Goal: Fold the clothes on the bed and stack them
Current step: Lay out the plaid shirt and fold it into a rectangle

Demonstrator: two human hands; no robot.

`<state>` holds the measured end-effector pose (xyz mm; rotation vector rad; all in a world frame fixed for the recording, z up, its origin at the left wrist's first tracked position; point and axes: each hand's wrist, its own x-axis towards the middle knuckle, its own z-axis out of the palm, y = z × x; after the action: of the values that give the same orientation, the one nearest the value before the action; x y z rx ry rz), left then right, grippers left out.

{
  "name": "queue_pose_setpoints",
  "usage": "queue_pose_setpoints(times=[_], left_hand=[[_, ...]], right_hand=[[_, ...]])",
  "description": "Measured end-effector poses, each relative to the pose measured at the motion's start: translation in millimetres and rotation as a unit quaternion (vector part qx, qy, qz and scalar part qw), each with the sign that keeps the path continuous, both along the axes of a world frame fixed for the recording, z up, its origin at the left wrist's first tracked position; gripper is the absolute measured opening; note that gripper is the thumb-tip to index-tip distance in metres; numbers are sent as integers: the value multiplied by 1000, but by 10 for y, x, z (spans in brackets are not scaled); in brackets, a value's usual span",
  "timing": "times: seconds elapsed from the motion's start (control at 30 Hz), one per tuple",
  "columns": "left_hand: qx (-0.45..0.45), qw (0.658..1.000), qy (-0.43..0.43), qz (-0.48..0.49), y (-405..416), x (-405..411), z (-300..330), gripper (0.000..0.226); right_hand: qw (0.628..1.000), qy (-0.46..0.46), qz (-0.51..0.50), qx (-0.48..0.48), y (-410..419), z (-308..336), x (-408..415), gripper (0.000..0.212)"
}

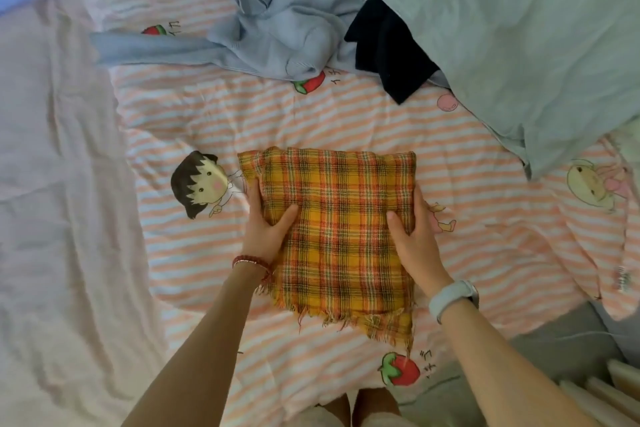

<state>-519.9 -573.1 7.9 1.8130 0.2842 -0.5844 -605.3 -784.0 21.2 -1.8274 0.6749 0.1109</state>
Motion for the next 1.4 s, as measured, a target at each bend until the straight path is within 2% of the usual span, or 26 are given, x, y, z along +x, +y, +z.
queue_pose_setpoints(times=[0.1,0.3,0.5,0.67,0.77,0.9,1.17,1.4], left_hand=[[-42,996,15,78,-134,-108,93,77],[9,986,-21,165,77,-810,585,60],[50,960,27,273,671,-1771,1071,63],[94,915,16,391,1300,-2362,1367,72],[99,885,26,453,1742,-2709,1445,74],[47,849,55,523,2449,-3113,1437,62],[33,817,33,575,4417,-3933,1575,52],[48,769,11,637,5987,-4655,1872,54]], right_hand=[[1000,-22,-11,9,-32,95,-61,59],[998,-45,22,37,73,451,-580,51],[991,-9,108,84,620,711,-1083,48],[977,5,193,88,1337,833,-1299,47],[966,3,241,90,1804,887,-1385,46],[950,-8,302,85,2553,968,-1487,42],[923,-28,379,68,4651,1127,-1999,38],[874,-32,477,85,6438,1402,-2399,32]])
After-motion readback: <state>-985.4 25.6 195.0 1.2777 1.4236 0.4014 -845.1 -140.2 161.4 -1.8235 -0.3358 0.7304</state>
